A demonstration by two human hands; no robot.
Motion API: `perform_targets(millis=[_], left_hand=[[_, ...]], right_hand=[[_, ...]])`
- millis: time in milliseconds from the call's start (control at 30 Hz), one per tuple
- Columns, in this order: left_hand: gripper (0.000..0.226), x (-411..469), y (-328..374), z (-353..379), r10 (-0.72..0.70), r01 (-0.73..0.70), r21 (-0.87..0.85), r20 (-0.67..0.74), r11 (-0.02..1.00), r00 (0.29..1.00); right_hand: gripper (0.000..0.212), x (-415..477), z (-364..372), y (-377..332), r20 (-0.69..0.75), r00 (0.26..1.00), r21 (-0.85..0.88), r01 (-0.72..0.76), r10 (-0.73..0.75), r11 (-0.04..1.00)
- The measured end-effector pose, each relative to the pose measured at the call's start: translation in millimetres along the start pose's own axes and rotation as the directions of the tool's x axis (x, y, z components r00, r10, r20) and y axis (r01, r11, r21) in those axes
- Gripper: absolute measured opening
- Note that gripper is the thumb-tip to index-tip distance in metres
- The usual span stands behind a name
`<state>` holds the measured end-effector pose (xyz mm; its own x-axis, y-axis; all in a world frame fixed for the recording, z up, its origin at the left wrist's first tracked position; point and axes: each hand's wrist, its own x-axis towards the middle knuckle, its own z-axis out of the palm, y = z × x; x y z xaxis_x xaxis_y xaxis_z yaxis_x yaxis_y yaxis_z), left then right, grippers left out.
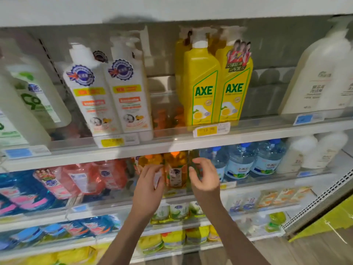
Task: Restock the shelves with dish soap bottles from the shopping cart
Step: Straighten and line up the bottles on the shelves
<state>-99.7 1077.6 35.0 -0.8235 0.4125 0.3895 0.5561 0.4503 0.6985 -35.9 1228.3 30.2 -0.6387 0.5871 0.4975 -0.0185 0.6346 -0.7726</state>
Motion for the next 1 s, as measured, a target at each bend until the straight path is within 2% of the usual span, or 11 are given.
perform_targets(millis=[67,133,300,433,500,567,633,800,1000], left_hand=[[0.033,-10.1,-27.1,-4.2,-0.128,0.129,-0.01,0.044,0.992,0.991],[0.035,-12.2,-51.8,-7.2,-0.18,0.179,0.015,0.079,0.984,0.981],[0.04,16.3,-101.9,-3.8,-0.32,0.324,-0.004,0.161,0.946,0.934],[0.07,43.9,-133.5,10.7,-0.414,0.417,0.035,0.221,0.908,0.883],[0.079,57.2,-136.2,14.2,-0.422,0.437,-0.007,0.245,0.899,0.873],[0.073,70.3,-142.2,17.3,-0.36,0.408,-0.156,0.266,0.899,0.894],[0.065,78.1,-148.4,19.0,-0.305,0.376,-0.234,0.29,0.897,0.907],[0.079,87.1,-160.8,21.6,-0.25,0.357,-0.288,0.348,0.889,0.904],[0.08,81.3,-184.1,35.5,-0.217,0.352,-0.422,0.335,0.835,0.917]], right_hand=[[0.021,-20.4,22.3,0.5,0.143,0.987,-0.013,-0.07,0.071,0.997],[0.025,-32.3,40.8,3.6,0.233,0.968,-0.066,-0.078,0.091,0.995],[0.045,-31.3,81.8,15.0,0.34,0.934,-0.194,-0.041,0.107,0.98],[0.056,-24.6,106.7,23.1,0.408,0.905,-0.319,0.014,0.124,0.948],[0.059,-19.3,115.7,25.7,0.45,0.885,-0.343,0.045,0.122,0.938],[0.062,-13.1,122.8,25.2,0.493,0.863,-0.352,0.081,0.112,0.933],[0.065,-9.1,128.5,26.7,0.523,0.848,-0.346,0.118,0.087,0.931],[0.069,-9.3,140.2,40.0,0.502,0.863,-0.314,0.122,0.055,0.942],[0.069,-22.4,157.4,60.9,0.277,0.953,-0.263,0.196,-0.12,0.945]])
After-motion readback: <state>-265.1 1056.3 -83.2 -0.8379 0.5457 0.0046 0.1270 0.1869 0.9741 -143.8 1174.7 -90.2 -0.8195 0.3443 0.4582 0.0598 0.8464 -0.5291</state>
